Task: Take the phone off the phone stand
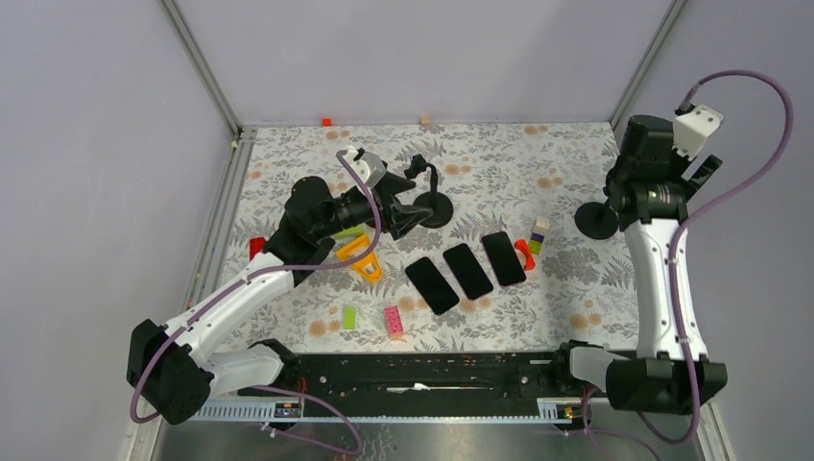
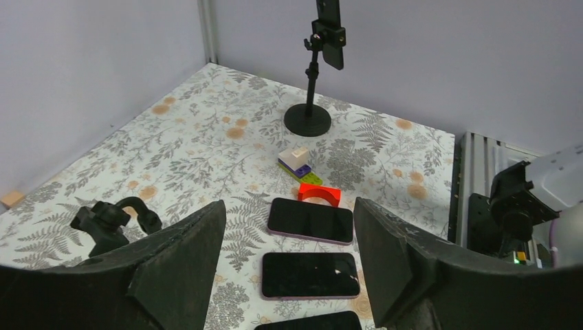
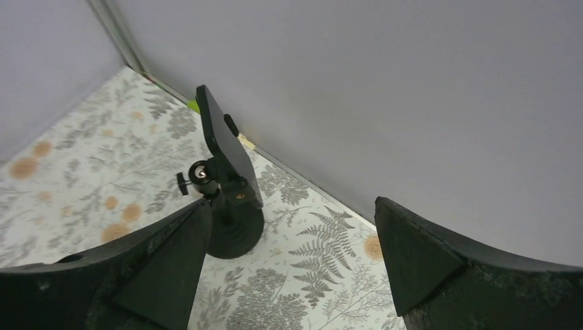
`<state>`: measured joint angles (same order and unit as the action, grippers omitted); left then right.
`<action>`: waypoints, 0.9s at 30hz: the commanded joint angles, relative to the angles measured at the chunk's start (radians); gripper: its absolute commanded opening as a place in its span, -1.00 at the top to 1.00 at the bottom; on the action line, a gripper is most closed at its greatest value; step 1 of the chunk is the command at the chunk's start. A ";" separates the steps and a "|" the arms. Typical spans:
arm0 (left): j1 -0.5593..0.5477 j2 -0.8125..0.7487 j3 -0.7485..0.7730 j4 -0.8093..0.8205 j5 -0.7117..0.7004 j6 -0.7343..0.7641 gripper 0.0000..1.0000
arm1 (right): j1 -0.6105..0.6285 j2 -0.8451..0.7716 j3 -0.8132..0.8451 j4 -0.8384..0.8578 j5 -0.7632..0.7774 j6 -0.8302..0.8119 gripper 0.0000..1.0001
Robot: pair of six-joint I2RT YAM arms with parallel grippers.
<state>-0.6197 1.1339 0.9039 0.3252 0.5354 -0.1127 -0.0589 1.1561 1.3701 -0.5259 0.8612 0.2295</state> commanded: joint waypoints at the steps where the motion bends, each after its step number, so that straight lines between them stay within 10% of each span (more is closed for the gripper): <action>1: -0.009 -0.001 0.015 -0.008 0.049 -0.002 -0.47 | -0.045 0.106 0.072 0.021 0.033 -0.064 -0.89; 19: -0.037 0.074 0.147 -0.153 0.004 0.007 -0.45 | -0.103 0.491 0.247 0.053 -0.100 -0.068 -0.84; 27: -0.038 0.106 0.154 -0.151 0.010 0.013 -0.36 | -0.114 0.492 0.238 0.054 -0.128 -0.072 -0.08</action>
<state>-0.6540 1.2289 1.0088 0.1585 0.5461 -0.1093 -0.1623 1.6608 1.5684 -0.4946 0.7395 0.1631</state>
